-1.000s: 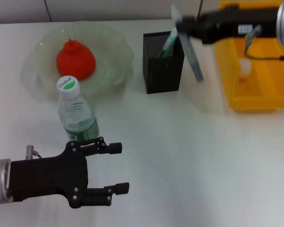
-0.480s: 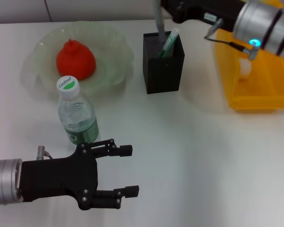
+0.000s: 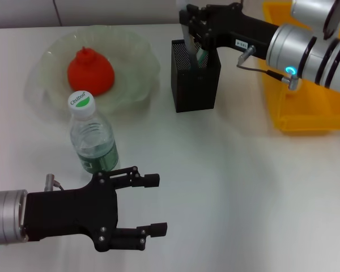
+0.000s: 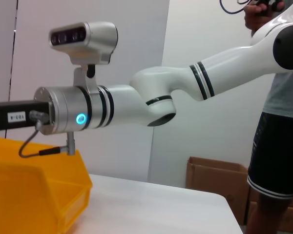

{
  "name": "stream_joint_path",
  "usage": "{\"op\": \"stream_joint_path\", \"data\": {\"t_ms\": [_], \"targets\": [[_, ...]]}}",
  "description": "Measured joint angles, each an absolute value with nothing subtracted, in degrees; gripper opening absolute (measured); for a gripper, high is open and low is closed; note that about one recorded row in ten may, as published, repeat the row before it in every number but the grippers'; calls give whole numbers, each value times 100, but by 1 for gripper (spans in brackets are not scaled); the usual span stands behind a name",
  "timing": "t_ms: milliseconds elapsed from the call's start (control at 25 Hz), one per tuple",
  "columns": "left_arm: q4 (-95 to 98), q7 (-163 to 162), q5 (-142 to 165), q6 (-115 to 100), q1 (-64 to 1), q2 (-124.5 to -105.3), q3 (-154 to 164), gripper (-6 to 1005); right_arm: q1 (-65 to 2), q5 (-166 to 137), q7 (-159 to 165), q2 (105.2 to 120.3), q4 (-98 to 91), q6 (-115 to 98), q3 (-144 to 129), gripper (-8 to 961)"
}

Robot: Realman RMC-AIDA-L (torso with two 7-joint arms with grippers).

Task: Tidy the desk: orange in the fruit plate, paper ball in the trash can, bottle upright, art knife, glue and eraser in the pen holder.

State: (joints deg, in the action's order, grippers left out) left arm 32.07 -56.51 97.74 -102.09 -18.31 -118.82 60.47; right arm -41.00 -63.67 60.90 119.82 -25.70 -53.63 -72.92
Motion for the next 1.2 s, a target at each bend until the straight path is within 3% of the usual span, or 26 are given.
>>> {"op": "stream_joint_path", "data": {"t_ms": [240,360,520,560,600,640,720,760,840,1000,1040,1200], "targets": [[3207,-5651,9772,-10229,-1898,-11883,6047,800,-3746,-6365,5854,11964,-2690,-5614,-7330,213],[3208,-5651,9772,-10231,-1905,-11883,6034,800,-3346,-6383,6036,11942,-3027,-6104,-7345,422],[3214,-5669,9773,-10233,-1908,-11871,6002,800,-2696,-6435,6539,11909,-3636,-6780,-7338,496],[3222,-5699,9772,-10240,-1904,-11858,5997,800,-2201,-6592,6790,11844,-4039,-7470,-7281,514],[3222,-5699,9772,-10240,-1904,-11858,5997,800,-2201,-6592,6790,11844,-4039,-7470,-7281,533],[3228,-5727,9772,-10253,-1886,-11850,6001,800,-1780,-6948,6868,11710,-4269,-8271,-7166,551],[3234,-5746,9773,-10259,-1875,-11846,6002,800,-1681,-7166,6867,11648,-4292,-8567,-7102,588],[3244,-5784,9786,-10264,-1855,-11838,5999,800,-1507,-7849,6803,11515,-4273,-9325,-6886,607],[3248,-5799,9798,-10265,-1849,-11833,5997,800,-1442,-8577,6687,11481,-4147,-9977,-6549,644],[3266,-5862,9814,-10254,-1845,-11820,6005,800,-1433,-9183,6613,11570,-4048,-10354,-6286,801],[3268,-5863,9816,-10238,-1846,-11817,6007,800,-1431,-9418,6599,11662,-4056,-10363,-6261,840],[3270,-5863,9824,-10216,-1833,-11811,5997,800,-1467,-9553,6595,11722,-4055,-10276,-6255,840]]}}
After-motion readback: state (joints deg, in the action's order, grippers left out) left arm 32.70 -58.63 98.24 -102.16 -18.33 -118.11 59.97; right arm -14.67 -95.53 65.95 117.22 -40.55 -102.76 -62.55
